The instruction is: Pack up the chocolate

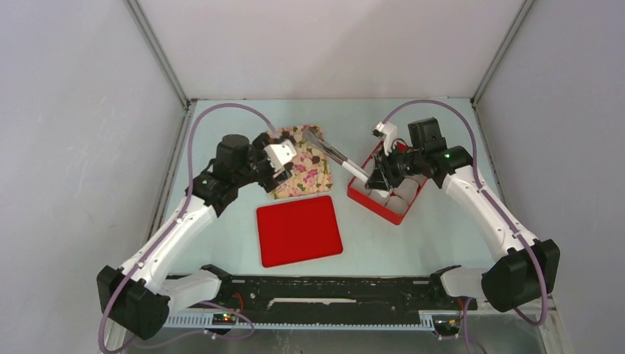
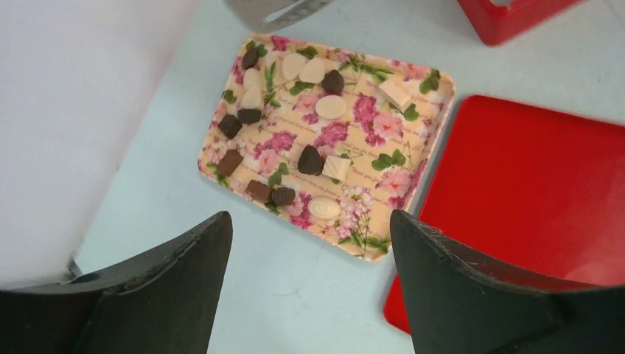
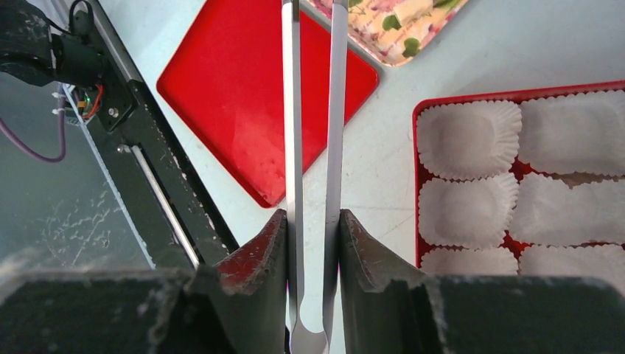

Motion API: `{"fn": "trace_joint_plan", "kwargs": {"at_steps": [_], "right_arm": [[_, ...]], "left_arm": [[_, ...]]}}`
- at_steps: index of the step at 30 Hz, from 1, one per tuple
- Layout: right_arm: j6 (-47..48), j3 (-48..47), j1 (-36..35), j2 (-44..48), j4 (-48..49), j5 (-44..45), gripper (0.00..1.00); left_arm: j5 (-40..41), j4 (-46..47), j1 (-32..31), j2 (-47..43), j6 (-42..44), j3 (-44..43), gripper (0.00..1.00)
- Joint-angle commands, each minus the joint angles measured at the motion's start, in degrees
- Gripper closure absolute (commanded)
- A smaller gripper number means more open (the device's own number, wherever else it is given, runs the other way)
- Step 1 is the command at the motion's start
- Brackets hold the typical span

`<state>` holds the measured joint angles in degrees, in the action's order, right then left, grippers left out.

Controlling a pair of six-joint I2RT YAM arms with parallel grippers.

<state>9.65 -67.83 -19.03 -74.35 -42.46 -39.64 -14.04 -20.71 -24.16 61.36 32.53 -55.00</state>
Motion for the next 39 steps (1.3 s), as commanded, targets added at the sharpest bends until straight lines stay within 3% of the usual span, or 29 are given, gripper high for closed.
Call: {"fn": "trace_joint_plan", "kwargs": {"at_steps": [1, 6, 10, 16, 21, 25, 30, 35, 39], "right_arm": [[1.9, -0.4, 0.0, -0.4, 0.2, 0.1, 0.88], [2.1, -0.4, 0.1, -1.2, -1.3, -1.8, 0.87], [2.5, 0.0, 0.2, -0.7, -2.2, -3.8, 0.85], [2.7, 2.4, 0.7, 1.2, -1.9, -9.8, 0.84], [4.2, 3.3, 0.6, 2.8, -3.2, -12.4, 0.83], [5.4, 3.9, 0.7, 3.9, -4.5, -13.8, 0.84], [6.4, 5.0, 0.7, 5.5, -5.2, -14.6, 0.84], [6.1, 6.2, 1.7, 7.4, -4.7, -14.9, 0.84], [4.3, 7.0, 2.9, 8.3, -2.9, -16.3, 0.83]], "left_arm": [[1.2, -6.4, -4.2, 3.3, 18.2, -7.6, 0.16], [-6.2, -13.0, -11.3, 8.0, 10.2, -21.3, 0.14], [-0.6, -14.6, -18.7, 11.9, 18.4, -25.1, 0.14], [5.4, -17.5, -23.6, 18.2, 34.2, -24.8, 0.17], [8.5, -14.6, -24.6, 22.3, 38.8, -25.7, 0.19], [7.8, -17.5, -24.8, 24.5, 41.2, -27.9, 0.2], [10.6, -15.5, -25.0, 25.7, 42.5, -25.0, 0.32], [10.3, -8.9, -24.9, 24.3, 34.0, -21.4, 0.52], [7.4, -7.9, -24.5, 23.4, 28.2, -19.2, 0.58]]}}
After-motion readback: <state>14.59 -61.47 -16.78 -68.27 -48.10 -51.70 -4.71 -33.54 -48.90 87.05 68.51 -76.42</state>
